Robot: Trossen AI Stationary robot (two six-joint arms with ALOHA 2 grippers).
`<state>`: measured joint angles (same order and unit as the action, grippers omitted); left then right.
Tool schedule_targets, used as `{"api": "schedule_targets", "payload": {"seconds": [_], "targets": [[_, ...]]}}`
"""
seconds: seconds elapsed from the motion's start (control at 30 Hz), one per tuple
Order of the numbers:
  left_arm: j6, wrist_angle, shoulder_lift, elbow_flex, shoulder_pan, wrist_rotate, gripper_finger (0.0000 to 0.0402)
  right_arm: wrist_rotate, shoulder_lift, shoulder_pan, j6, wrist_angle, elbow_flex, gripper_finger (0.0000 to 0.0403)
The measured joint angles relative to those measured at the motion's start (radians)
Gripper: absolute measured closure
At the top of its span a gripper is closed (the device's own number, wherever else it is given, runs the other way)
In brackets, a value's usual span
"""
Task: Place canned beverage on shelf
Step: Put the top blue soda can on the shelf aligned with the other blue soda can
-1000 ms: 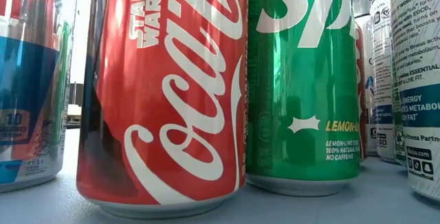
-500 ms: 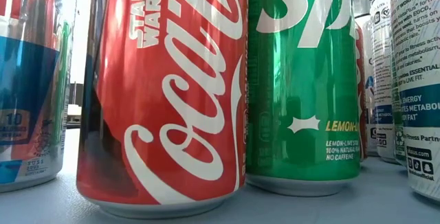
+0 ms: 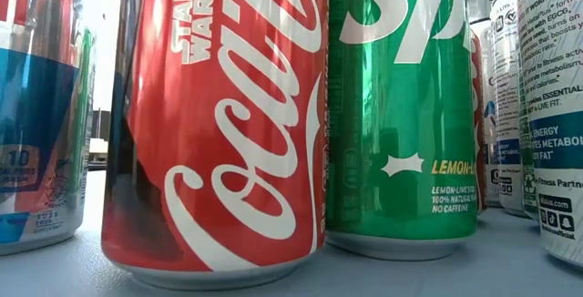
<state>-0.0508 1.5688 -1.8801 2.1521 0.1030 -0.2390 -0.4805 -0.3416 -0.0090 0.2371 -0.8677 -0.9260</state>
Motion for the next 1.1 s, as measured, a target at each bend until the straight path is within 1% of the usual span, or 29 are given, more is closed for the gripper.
{"api": "schedule_targets", "payload": {"seconds": [0.07, 0.13, 0.2, 0.3, 0.33, 0.37, 0.5, 0.67, 0.77, 0.9, 1.1], "targets": [[0.131, 0.001, 0.000, 0.026, -0.028, 0.062, 0.0157, 0.000, 0.000, 0.000, 0.000, 0.000, 0.000, 0.0142], [0.200, 0.001, 0.000, 0.041, -0.069, 0.118, 0.0203, 0.000, 0.000, 0.000, 0.000, 0.000, 0.000, 0.0142], [0.217, 0.002, 0.000, 0.040, -0.114, 0.156, 0.0259, 0.000, 0.000, 0.000, 0.000, 0.000, 0.000, 0.0142], [0.206, 0.002, 0.000, 0.009, -0.159, 0.161, 0.0355, 0.000, 0.000, 0.000, 0.000, 0.000, 0.000, 0.0142], [0.203, 0.003, 0.000, -0.003, -0.163, 0.161, 0.0378, 0.000, 0.000, 0.000, 0.000, 0.000, 0.000, 0.0142], [0.196, 0.002, 0.000, -0.016, -0.163, 0.161, 0.0387, 0.000, 0.000, 0.000, 0.000, 0.000, 0.000, 0.0142], [0.136, 0.002, 0.018, -0.075, -0.154, 0.153, 0.0399, 0.000, 0.000, 0.000, 0.000, 0.000, 0.000, 0.0142], [0.112, -0.008, 0.092, -0.195, -0.131, 0.180, 0.0401, 0.000, 0.000, 0.000, 0.000, 0.000, 0.000, 0.0142], [0.113, -0.043, 0.154, -0.277, -0.117, 0.182, 0.0401, 0.000, 0.000, 0.000, 0.000, 0.000, 0.000, 0.0142], [0.137, -0.138, 0.214, -0.374, -0.108, 0.182, 0.0401, 0.000, 0.000, 0.000, 0.000, 0.000, 0.000, 0.0142], [0.107, -0.201, 0.224, -0.457, -0.108, 0.162, 0.0401, 0.000, 0.000, 0.000, 0.000, 0.000, 0.000, 0.0142]]}}
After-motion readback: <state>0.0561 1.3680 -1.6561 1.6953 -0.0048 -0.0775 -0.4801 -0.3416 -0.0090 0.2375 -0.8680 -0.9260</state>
